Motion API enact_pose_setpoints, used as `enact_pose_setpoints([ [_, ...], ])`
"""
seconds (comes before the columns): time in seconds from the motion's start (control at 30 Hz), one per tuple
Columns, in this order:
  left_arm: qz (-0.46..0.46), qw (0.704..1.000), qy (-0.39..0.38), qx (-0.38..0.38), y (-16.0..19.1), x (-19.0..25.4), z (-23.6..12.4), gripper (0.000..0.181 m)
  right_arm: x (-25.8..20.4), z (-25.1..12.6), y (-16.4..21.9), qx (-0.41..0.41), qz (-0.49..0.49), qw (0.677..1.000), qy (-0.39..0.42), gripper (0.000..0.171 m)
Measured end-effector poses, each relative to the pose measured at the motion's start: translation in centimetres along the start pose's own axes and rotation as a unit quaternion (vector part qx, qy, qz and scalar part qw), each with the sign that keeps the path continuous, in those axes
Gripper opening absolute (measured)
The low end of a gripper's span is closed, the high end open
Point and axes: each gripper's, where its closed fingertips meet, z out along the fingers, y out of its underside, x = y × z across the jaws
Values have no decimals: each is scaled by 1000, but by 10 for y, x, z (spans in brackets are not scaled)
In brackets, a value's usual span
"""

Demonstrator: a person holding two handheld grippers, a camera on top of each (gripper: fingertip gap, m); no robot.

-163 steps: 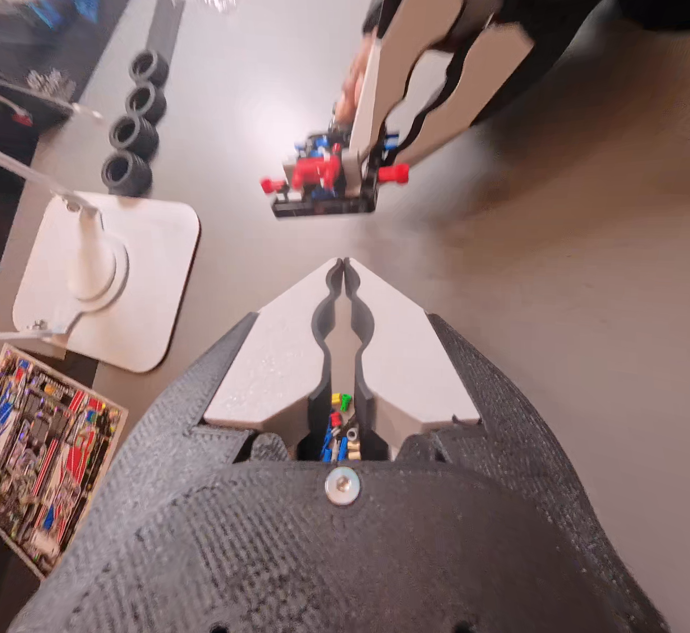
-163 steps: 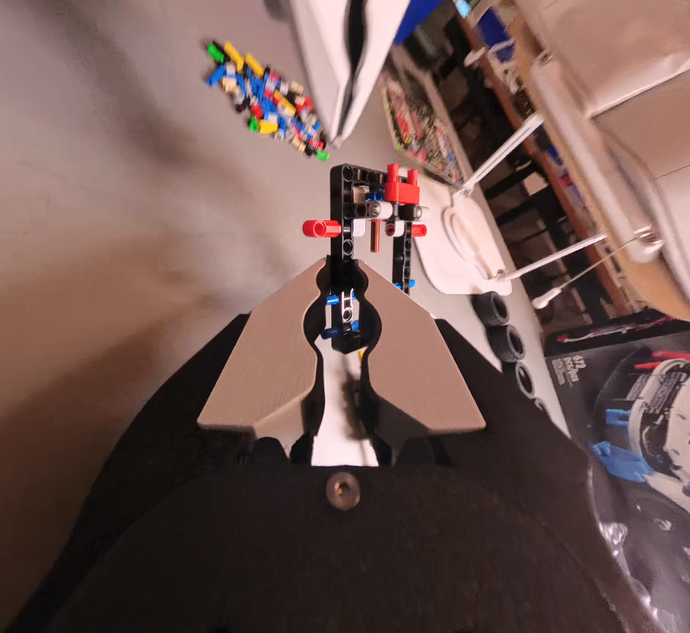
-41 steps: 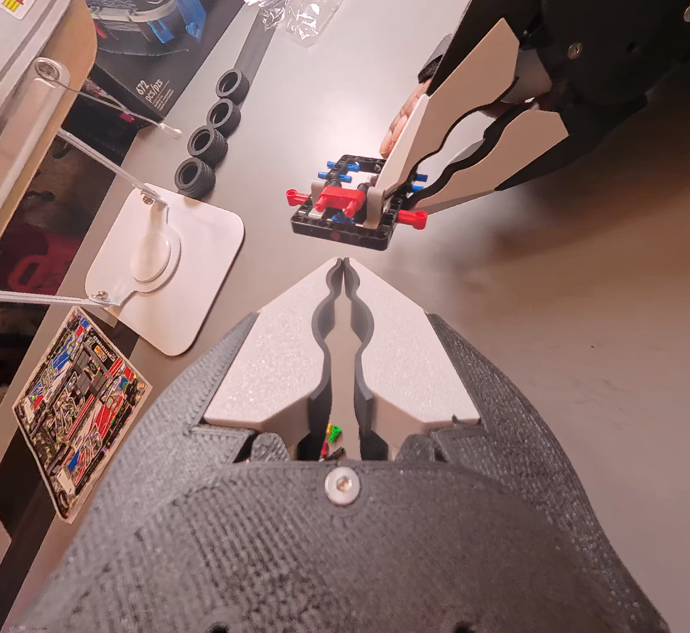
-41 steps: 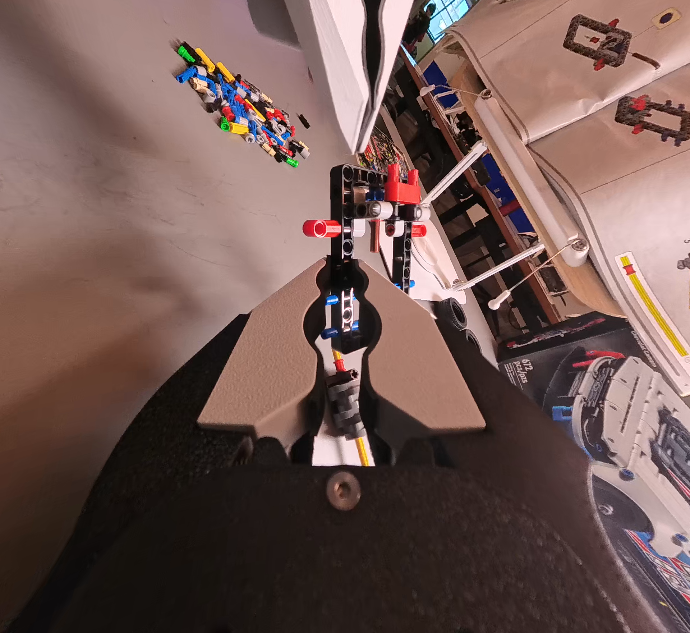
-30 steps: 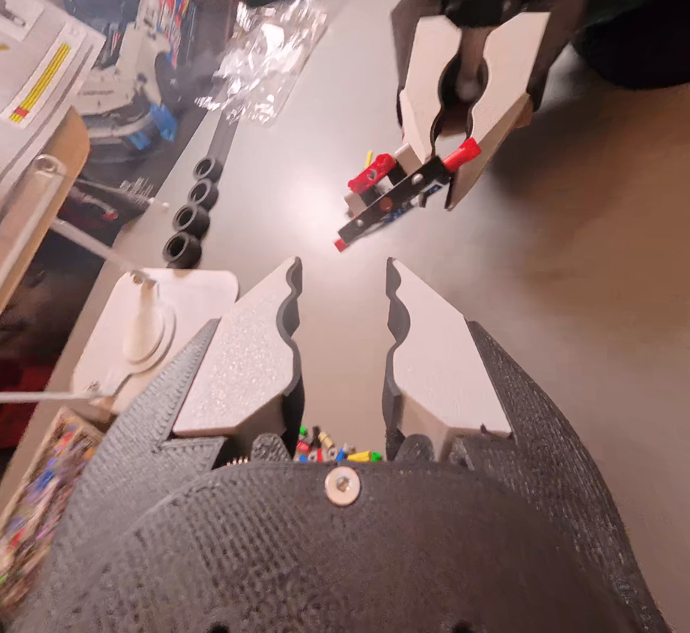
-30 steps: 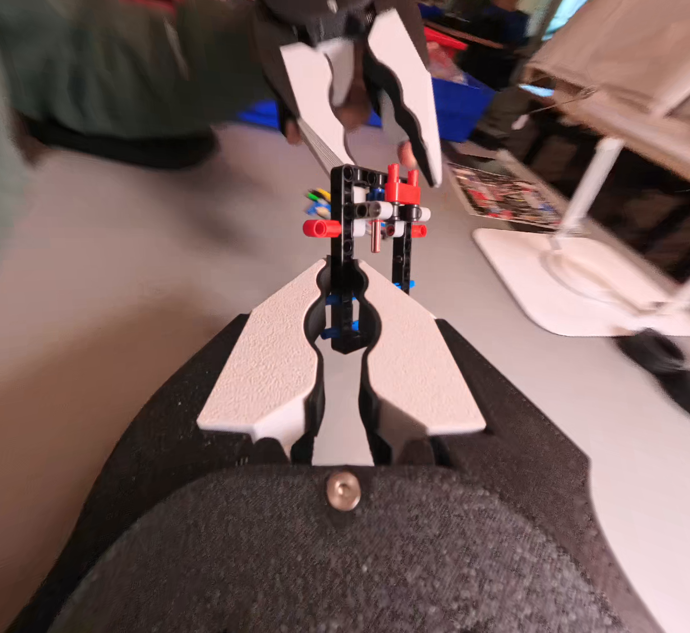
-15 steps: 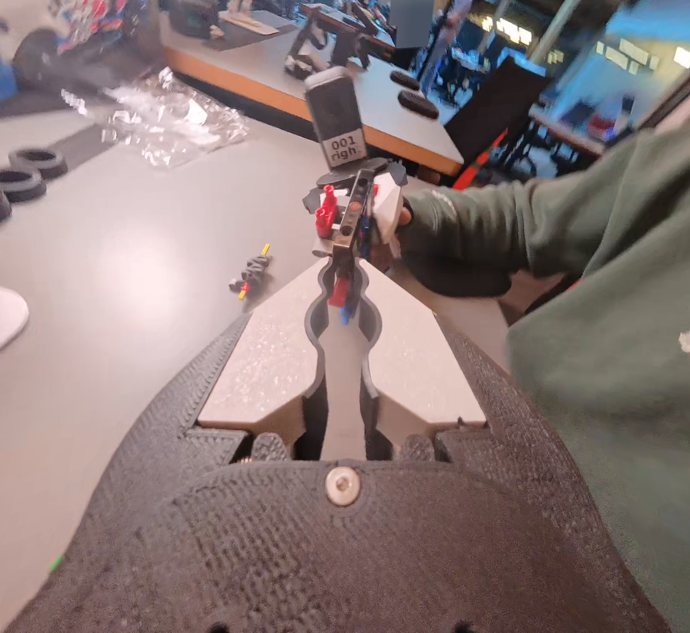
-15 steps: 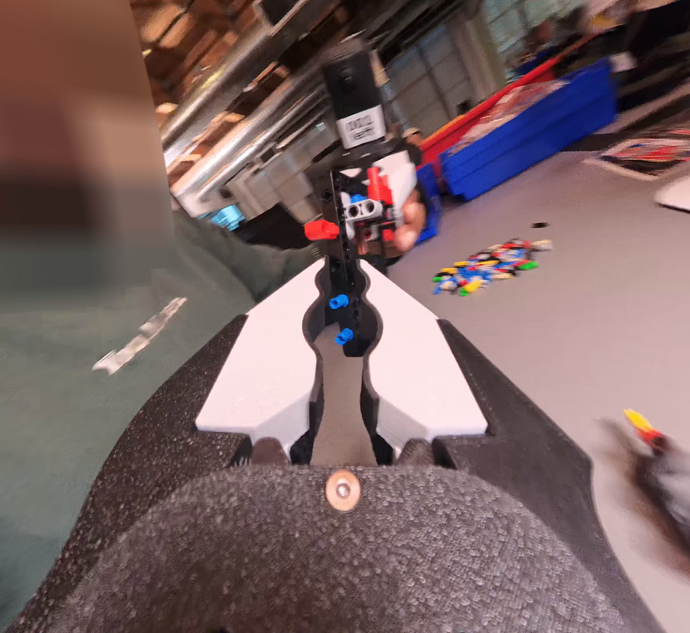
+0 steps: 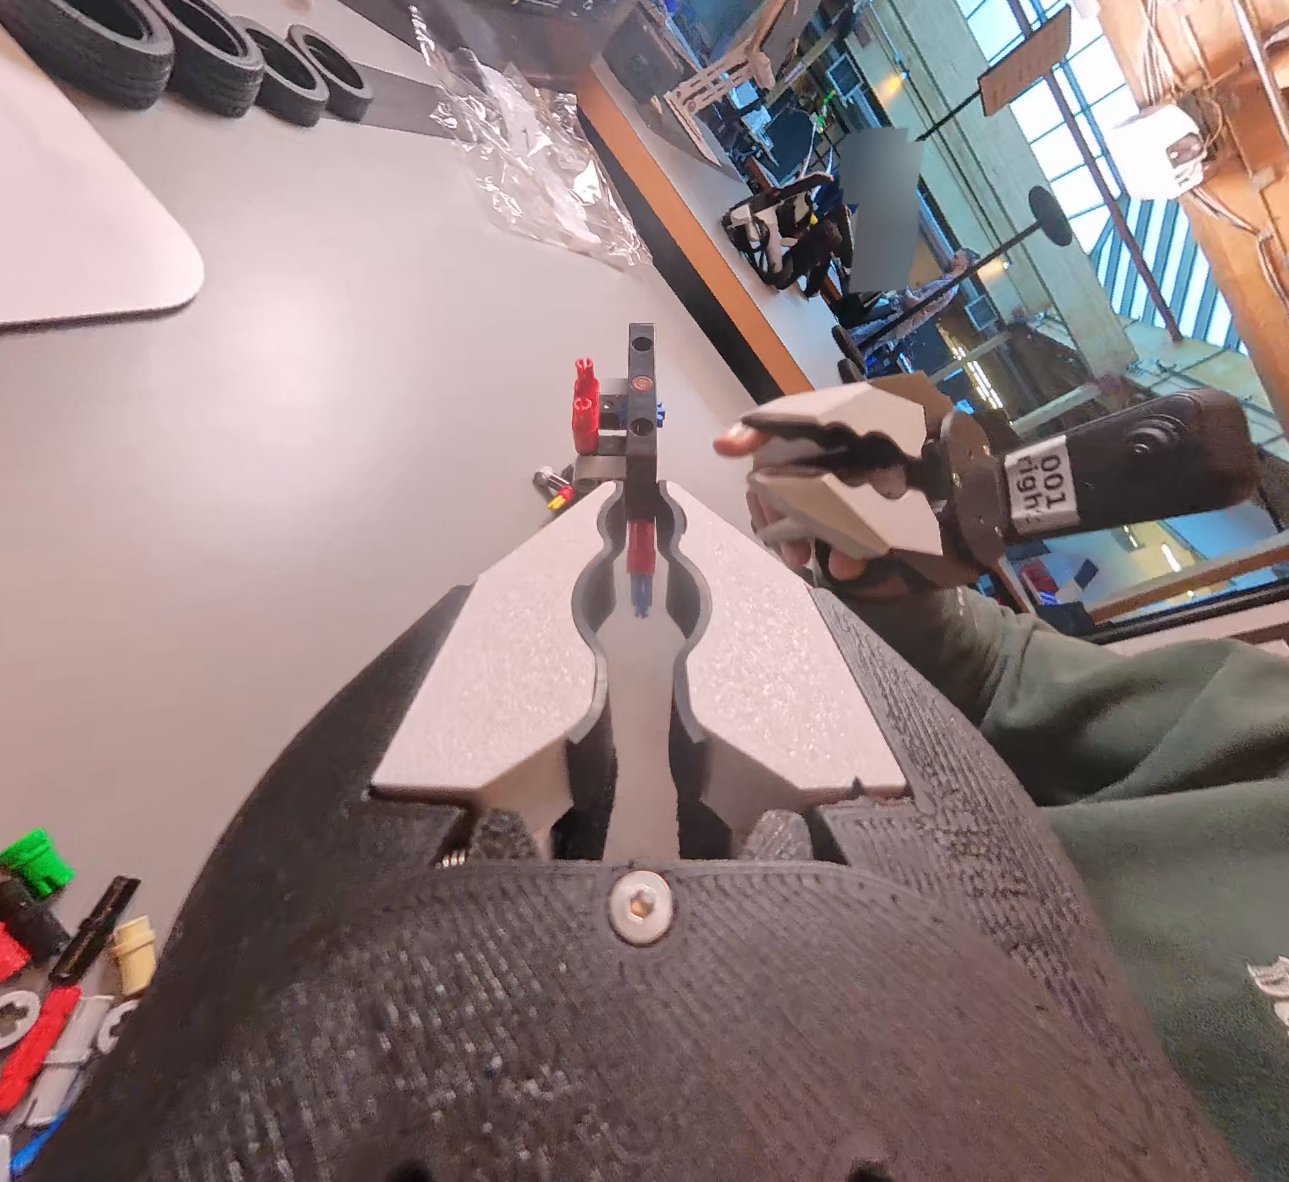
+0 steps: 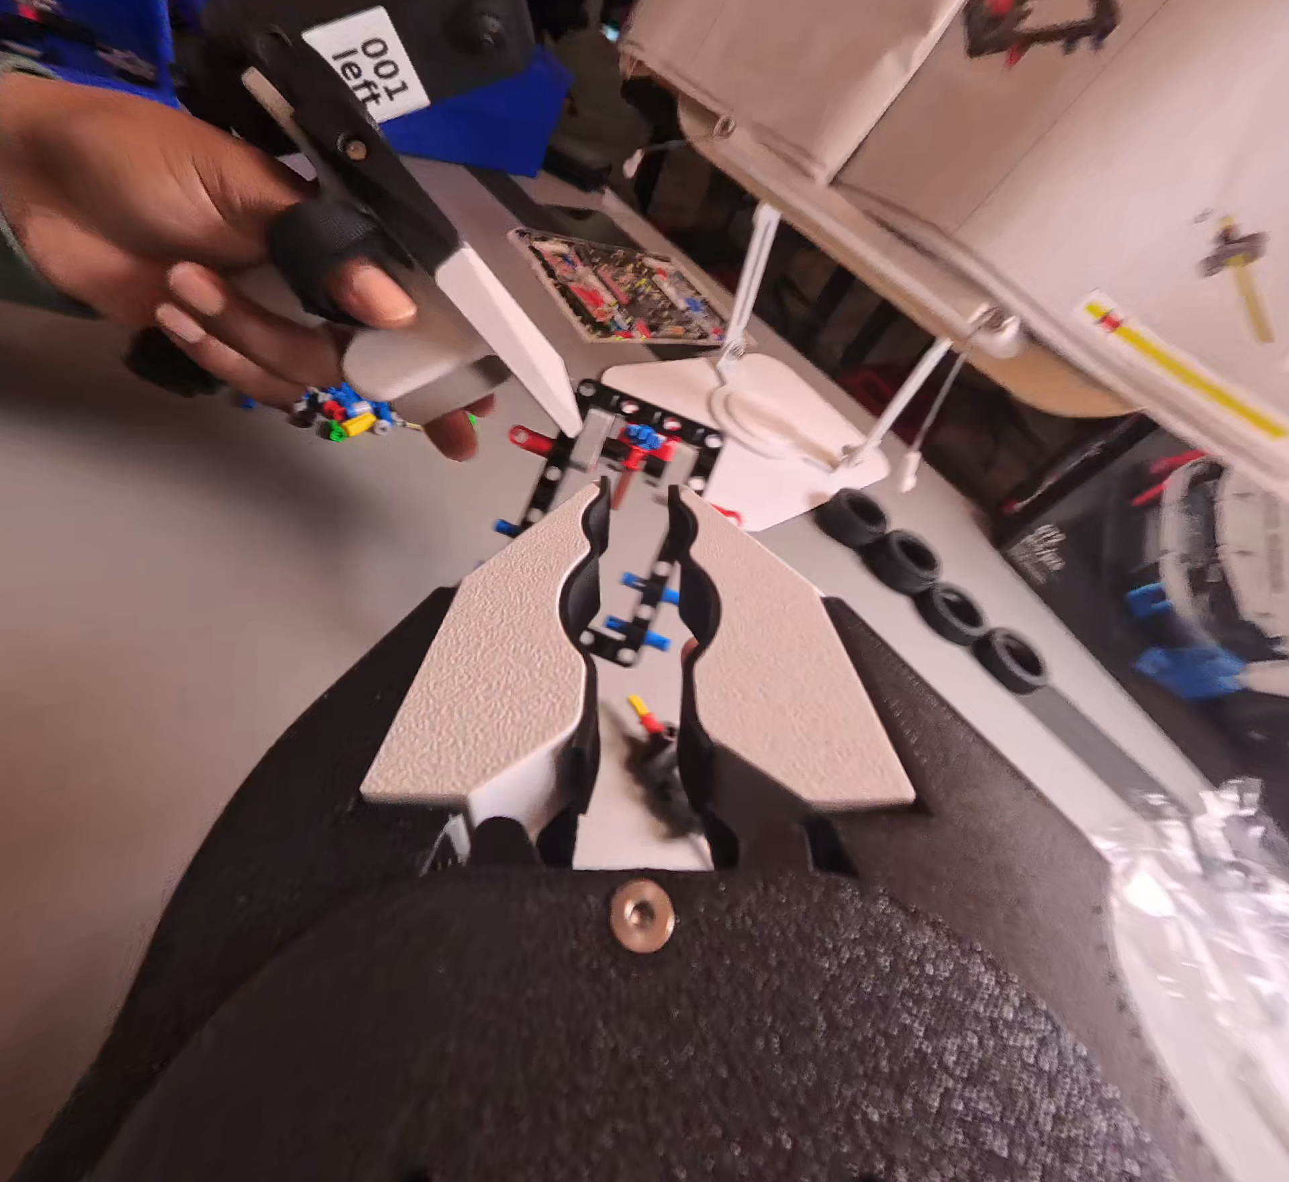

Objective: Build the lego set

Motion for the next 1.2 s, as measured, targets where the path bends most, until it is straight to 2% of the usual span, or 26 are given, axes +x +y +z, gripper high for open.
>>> enact_pose_setpoints([
  [0.07,-6,1000,-6,4,1,-2,2,6,-6,13,6,-26,22,999,-6,14],
  [0.17,-4,1000,-10,9,2,0,4,6,0,22,9,-36,55,998,15,4],
  [0.5,-1,1000,-15,2,11,1,12,6,1,29,16,-53,76,996,20,3],
  [1.2,-1,998,-47,50,-2,-5,7,6,0,32,24,-70,81,994,31,0],
])
